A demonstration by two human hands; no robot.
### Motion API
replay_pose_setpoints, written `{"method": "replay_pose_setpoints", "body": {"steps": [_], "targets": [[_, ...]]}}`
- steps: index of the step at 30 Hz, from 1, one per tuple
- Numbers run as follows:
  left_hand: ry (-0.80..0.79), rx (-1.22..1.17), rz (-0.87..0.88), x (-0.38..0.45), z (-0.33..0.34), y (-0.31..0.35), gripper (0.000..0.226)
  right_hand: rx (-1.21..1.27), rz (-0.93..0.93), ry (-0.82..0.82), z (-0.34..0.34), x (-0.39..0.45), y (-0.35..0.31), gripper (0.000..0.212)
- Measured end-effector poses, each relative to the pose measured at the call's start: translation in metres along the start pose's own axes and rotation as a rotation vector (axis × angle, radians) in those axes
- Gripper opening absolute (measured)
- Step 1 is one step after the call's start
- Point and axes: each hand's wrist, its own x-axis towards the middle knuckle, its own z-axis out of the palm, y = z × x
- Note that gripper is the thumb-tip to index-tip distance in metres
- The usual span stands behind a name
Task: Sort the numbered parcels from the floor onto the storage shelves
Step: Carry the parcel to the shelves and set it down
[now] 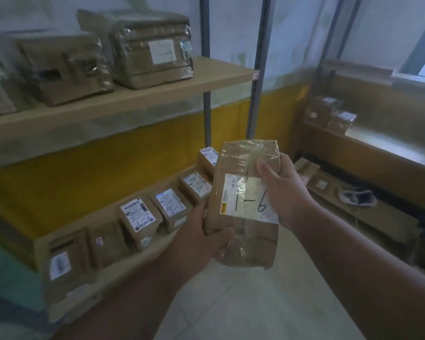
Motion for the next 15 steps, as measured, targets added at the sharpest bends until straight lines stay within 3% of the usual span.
{"method": "replay_pose_setpoints", "body": {"steps": [4,8,15], "targets": [[0.028,-0.019,-0.009,0.026,0.025,0.009,0.052,0.001,0.014,-0.04,-0.019,0.036,-0.004,0.01],[0.103,0.0,0.011,0.057,0.053,0.021,0.048,-0.013,-0.023,-0.097,-0.042,0.075,-0.008,0.02],[0.408,-0.047,0.112,0.107,0.128,0.058,0.064,-0.065,-0.154,-0.285,-0.091,0.152,-0.048,0.023]]}}
